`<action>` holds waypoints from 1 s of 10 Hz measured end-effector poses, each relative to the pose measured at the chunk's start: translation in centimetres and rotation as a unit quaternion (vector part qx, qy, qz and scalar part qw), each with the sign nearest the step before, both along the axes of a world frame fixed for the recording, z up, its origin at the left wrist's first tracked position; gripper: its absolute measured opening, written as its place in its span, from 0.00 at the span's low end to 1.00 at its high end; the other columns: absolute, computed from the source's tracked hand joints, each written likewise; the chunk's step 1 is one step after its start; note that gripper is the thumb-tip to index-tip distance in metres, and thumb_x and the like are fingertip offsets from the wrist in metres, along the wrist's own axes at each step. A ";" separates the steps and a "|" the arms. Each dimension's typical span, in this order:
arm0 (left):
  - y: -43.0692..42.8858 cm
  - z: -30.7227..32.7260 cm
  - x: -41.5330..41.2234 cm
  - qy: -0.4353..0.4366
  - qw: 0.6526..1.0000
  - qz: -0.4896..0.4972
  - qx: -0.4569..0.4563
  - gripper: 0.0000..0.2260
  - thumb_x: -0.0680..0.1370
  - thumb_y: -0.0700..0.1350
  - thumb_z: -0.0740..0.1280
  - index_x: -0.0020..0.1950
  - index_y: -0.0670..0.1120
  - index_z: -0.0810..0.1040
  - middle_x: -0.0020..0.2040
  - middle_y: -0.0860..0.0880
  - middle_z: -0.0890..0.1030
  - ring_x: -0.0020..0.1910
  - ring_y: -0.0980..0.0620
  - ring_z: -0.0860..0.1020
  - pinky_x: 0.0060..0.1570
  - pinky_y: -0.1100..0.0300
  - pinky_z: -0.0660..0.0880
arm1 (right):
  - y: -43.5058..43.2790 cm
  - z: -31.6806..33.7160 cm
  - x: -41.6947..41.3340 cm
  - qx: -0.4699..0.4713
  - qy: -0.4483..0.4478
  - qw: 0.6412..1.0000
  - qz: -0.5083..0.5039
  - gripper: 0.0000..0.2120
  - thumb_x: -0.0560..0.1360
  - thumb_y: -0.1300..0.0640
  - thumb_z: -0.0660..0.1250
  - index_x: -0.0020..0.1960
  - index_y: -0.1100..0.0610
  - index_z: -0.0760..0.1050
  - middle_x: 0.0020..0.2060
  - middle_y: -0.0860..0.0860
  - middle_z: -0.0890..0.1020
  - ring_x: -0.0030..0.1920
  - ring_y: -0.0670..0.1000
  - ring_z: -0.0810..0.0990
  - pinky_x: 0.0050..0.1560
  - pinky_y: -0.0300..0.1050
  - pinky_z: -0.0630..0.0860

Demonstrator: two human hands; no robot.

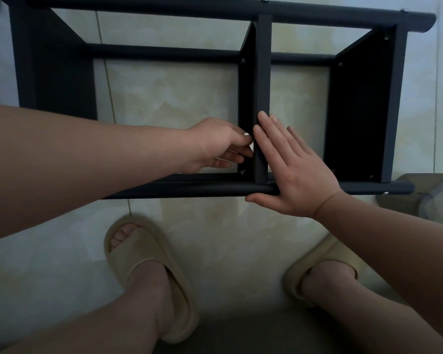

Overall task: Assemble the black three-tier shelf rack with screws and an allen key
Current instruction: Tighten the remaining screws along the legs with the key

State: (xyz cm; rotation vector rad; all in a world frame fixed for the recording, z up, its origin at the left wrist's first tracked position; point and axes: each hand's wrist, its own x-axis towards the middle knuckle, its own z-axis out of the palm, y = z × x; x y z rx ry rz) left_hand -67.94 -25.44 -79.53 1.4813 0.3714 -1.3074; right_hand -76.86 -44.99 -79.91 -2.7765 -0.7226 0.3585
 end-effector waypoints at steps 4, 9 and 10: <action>0.1 0.0 0.0 -0.009 1.000 0.020 -0.010 0.04 0.80 0.49 0.68 0.46 0.52 0.77 0.40 0.53 0.85 0.37 0.55 0.80 0.43 0.59 0.72 | -0.1 -0.2 0.0 -0.002 -0.005 1.000 0.003 0.51 0.76 0.27 0.59 0.82 0.64 0.50 0.82 0.60 0.50 0.82 0.59 0.49 0.77 0.65 0.60; -0.1 0.4 -1.1 0.030 0.999 0.011 -0.007 0.08 0.83 0.44 0.63 0.45 0.50 0.76 0.35 0.55 0.84 0.39 0.56 0.79 0.39 0.62 0.71 | -0.1 -0.2 0.0 -0.004 -0.004 1.000 0.006 0.51 0.76 0.27 0.58 0.82 0.64 0.49 0.82 0.60 0.50 0.82 0.60 0.49 0.77 0.65 0.60; 0.0 0.4 -1.2 0.034 0.999 0.012 -0.007 0.08 0.83 0.44 0.63 0.44 0.49 0.76 0.36 0.54 0.85 0.40 0.56 0.79 0.39 0.62 0.72 | -0.1 -0.2 0.0 -0.003 -0.002 1.000 0.005 0.51 0.76 0.27 0.58 0.82 0.64 0.50 0.82 0.60 0.50 0.82 0.59 0.49 0.77 0.65 0.60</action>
